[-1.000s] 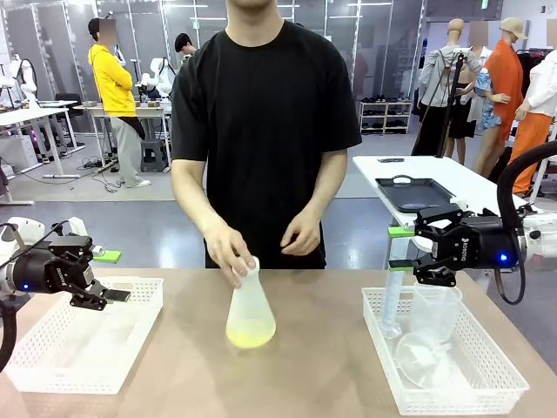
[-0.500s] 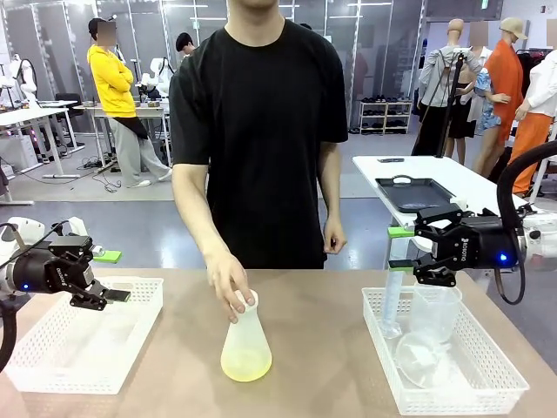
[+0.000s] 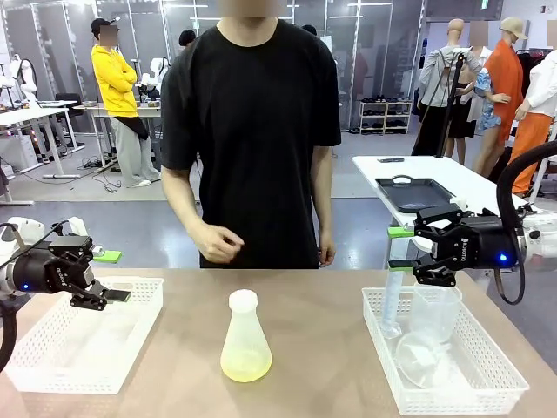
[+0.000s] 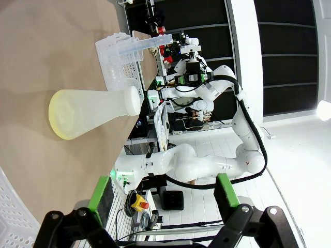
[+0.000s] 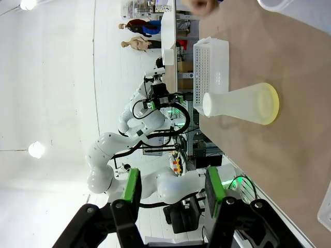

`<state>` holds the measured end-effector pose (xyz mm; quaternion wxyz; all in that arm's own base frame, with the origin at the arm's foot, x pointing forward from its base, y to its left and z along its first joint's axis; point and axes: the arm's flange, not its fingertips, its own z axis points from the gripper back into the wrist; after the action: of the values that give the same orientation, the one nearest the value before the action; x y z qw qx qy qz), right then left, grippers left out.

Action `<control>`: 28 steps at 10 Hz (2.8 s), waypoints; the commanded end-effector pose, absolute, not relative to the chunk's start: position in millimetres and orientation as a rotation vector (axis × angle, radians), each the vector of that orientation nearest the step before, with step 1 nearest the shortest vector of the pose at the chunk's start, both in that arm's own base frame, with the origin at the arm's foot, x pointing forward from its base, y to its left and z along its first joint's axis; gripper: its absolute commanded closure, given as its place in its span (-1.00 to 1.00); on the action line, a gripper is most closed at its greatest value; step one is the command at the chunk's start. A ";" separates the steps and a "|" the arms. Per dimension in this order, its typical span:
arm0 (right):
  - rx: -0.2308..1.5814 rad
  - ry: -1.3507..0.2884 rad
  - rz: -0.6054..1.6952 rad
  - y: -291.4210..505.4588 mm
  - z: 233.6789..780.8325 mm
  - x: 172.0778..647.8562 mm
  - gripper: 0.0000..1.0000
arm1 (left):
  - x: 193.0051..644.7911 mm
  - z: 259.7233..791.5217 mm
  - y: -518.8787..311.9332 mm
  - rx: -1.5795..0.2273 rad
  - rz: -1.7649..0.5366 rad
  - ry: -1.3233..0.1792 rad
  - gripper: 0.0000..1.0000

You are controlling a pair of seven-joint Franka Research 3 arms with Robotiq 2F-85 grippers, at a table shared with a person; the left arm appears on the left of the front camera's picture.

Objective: Prepare the solutions needed for the experiment.
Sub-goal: When the human places the Big flask in the center of the table, pick up the Big flask and place it in the left Organizing basket.

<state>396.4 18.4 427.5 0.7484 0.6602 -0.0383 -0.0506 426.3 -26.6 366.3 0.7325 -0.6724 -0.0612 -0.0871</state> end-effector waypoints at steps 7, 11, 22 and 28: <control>1.448 -0.093 -0.117 18.8 428.0 397.4 -0.27 | 429.0 367.0 -18.5 -1.484 -0.231 -0.125 -1.00; 1.448 -0.093 -0.117 18.8 428.0 397.4 -0.27 | 439.4 380.0 -48.9 -1.182 -0.556 -0.373 -1.00; 1.448 -0.093 -0.117 18.8 428.0 397.4 -0.27 | 472.7 395.9 -143.0 -0.946 -0.945 -0.486 -1.00; 1.448 -0.093 -0.117 18.8 428.0 397.4 -0.27 | 488.9 363.8 -167.5 -0.781 -1.435 -0.761 -1.00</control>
<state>396.4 18.0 427.3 0.7486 0.6599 -0.0387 -0.0514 486.3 -168.9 372.2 0.6586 -0.3707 -0.2993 -0.5825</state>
